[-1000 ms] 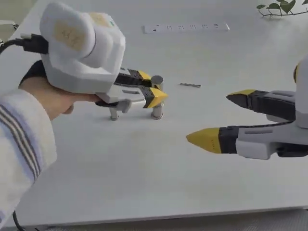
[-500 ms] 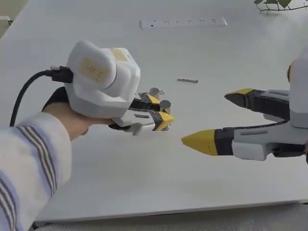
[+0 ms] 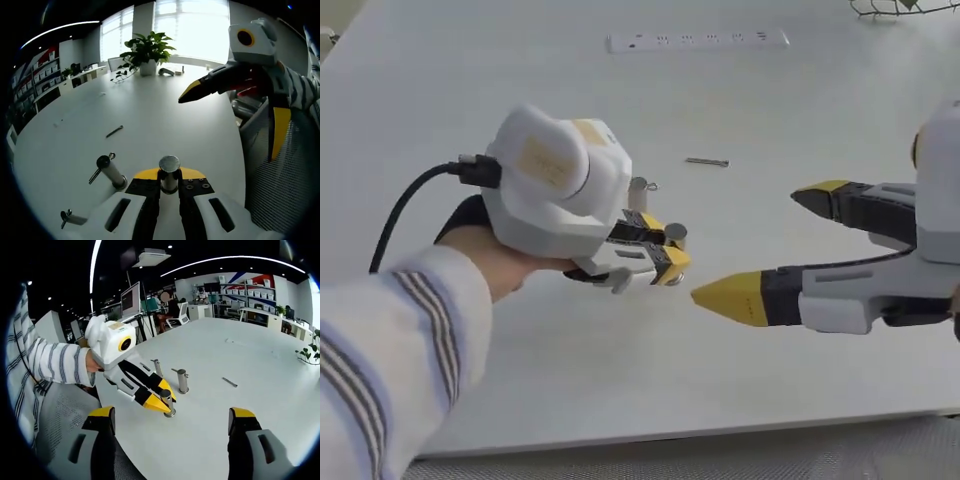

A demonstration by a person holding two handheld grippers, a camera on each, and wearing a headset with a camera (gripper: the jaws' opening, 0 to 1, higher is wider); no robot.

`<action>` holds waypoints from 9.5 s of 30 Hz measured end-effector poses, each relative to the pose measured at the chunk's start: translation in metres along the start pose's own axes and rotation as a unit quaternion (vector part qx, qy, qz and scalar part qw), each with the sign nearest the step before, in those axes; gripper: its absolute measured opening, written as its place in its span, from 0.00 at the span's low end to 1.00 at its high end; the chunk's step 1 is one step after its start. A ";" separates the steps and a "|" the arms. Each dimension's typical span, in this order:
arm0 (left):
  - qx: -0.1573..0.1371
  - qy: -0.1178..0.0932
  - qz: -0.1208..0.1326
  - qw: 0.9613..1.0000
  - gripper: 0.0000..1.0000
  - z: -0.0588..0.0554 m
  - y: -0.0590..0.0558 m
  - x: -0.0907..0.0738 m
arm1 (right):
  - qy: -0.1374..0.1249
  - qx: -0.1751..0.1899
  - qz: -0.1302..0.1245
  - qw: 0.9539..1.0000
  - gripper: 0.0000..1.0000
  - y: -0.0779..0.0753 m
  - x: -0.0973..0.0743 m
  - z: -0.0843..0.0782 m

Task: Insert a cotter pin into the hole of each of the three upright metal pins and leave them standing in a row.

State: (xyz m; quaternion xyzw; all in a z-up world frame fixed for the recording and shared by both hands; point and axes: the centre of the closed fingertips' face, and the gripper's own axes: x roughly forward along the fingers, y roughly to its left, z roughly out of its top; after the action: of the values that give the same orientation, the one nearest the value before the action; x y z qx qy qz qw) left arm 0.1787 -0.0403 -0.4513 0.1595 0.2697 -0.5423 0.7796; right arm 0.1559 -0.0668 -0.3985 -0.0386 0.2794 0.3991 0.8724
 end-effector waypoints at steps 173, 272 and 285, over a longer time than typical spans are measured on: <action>-0.189 -0.103 0.147 0.965 0.87 -0.049 0.012 -0.137 | 0.347 -0.275 0.076 0.893 0.00 -0.151 0.126 -0.009; -0.212 -0.173 0.045 0.961 0.22 0.063 0.026 -0.081 | 0.044 -0.452 -0.020 0.890 0.00 0.002 0.028 0.065; -0.220 -0.166 0.024 0.961 0.13 0.067 0.019 -0.066 | 0.045 -0.462 -0.016 0.886 0.00 0.009 0.029 0.062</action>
State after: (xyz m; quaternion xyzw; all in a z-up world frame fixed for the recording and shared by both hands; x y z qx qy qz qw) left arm 0.1953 -0.0195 -0.3588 -0.1020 0.2458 -0.4697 0.8418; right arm 0.1931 -0.0235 -0.3604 -0.4597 0.1021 0.4672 0.7483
